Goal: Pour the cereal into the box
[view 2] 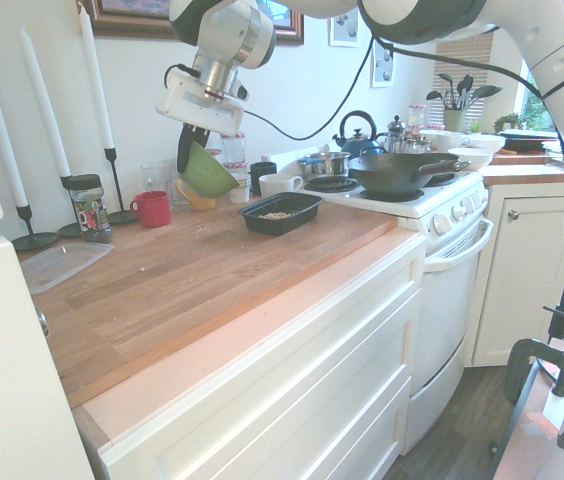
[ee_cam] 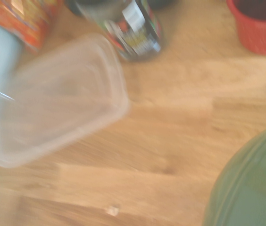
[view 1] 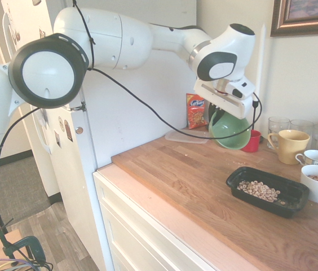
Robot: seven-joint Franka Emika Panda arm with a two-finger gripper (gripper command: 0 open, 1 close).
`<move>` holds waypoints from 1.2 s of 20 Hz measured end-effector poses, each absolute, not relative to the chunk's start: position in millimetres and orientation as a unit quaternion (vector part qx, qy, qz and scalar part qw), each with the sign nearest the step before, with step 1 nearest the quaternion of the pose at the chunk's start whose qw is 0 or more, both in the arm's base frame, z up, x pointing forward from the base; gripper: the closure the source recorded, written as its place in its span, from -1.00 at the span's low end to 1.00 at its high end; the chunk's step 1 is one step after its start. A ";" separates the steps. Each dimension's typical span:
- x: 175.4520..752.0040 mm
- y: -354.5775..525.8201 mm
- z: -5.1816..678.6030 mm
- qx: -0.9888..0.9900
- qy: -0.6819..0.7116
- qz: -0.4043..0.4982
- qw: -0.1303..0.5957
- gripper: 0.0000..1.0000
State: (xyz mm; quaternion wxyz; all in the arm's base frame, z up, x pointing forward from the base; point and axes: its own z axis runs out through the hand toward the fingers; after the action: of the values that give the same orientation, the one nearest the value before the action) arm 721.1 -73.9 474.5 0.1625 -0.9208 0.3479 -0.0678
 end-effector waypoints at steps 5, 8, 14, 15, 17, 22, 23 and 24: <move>705.3 -32.5 453.2 -0.929 0.359 -0.088 0.022 1.00; 693.3 -8.4 437.0 -0.932 0.351 -0.089 -0.008 1.00; 674.0 45.0 388.4 -0.933 0.325 -0.127 -0.092 1.00; 670.5 54.2 380.2 -0.932 0.319 -0.137 -0.108 1.00; 663.6 70.3 367.1 -0.930 0.309 -0.150 -0.133 1.00; 648.6 101.5 344.7 -0.929 0.291 -0.161 -0.162 1.00; 645.7 105.2 340.6 -0.929 0.288 -0.161 -0.167 1.00; 643.5 108.5 337.6 -0.930 0.286 -0.160 -0.169 1.00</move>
State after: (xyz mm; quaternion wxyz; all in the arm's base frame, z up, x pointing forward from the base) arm 643.5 108.5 337.6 -0.1690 -0.9295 0.2859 -0.1601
